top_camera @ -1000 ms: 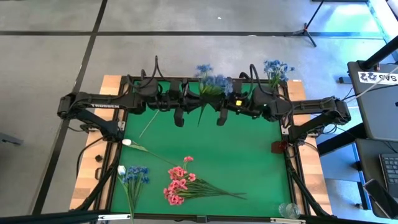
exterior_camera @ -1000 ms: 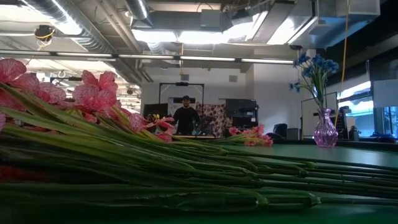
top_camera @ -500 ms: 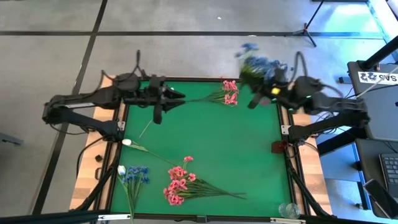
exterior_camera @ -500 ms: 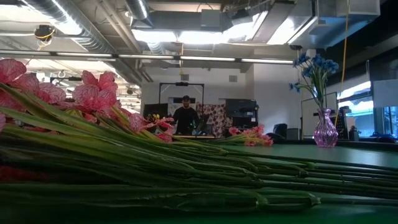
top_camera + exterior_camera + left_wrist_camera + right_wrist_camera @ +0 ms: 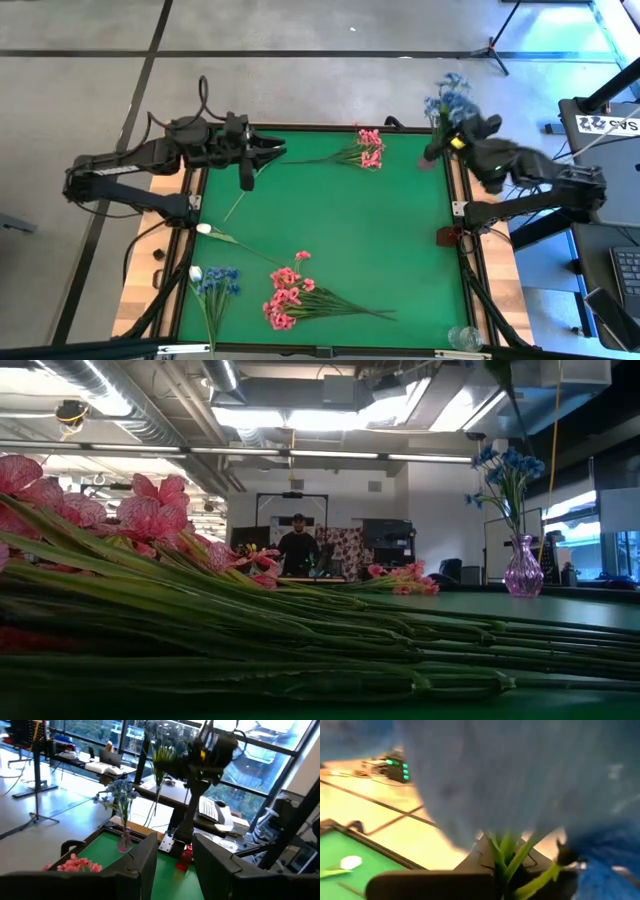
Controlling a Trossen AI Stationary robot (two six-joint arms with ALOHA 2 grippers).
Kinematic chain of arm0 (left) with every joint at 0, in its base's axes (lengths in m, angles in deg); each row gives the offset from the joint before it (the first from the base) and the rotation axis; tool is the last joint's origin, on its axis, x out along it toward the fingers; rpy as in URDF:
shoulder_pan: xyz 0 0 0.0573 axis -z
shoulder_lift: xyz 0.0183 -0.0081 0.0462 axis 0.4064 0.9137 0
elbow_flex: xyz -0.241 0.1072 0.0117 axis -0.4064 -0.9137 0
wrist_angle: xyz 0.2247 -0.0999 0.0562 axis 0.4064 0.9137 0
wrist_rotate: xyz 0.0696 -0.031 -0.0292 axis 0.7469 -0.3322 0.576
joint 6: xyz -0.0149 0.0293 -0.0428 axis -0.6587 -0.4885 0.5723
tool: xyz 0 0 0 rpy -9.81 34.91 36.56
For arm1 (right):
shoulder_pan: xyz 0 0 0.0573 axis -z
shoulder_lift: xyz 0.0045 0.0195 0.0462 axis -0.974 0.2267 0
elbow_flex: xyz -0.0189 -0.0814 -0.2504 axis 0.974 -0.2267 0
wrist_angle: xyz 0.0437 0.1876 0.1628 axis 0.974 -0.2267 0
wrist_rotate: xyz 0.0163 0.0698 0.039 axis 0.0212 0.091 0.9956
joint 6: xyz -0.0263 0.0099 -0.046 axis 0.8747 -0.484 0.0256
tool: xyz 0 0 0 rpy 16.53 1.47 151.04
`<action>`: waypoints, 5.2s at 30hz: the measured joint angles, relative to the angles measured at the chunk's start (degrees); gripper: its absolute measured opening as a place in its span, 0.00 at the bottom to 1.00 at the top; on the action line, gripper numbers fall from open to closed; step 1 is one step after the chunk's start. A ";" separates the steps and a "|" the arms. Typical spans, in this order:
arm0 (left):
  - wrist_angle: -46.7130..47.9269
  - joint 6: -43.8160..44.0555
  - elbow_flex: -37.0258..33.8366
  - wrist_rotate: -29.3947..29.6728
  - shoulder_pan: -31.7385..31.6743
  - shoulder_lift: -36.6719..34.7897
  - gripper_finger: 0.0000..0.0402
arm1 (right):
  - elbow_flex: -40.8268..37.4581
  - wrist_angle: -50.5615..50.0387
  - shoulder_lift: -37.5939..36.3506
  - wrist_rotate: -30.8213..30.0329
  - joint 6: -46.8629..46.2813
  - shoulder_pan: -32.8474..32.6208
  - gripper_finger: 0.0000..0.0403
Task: Sort flowers into vase by color
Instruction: Put the top blue flowers into the purple vase, then put the blue flowers into the purple vase
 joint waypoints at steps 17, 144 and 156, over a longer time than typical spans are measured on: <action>0.00 4.68 -0.04 3.26 1.74 1.97 0.30 | -25.67 31.84 -6.45 49.60 25.00 36.35 0.02; 37.15 59.03 -0.04 -3.17 35.53 23.10 0.30 | 5.18 -34.48 -14.11 89.83 4.32 52.65 0.49; 41.32 107.51 -0.04 -16.39 53.81 29.51 0.43 | 5.18 -34.42 -14.18 90.67 8.68 52.62 0.49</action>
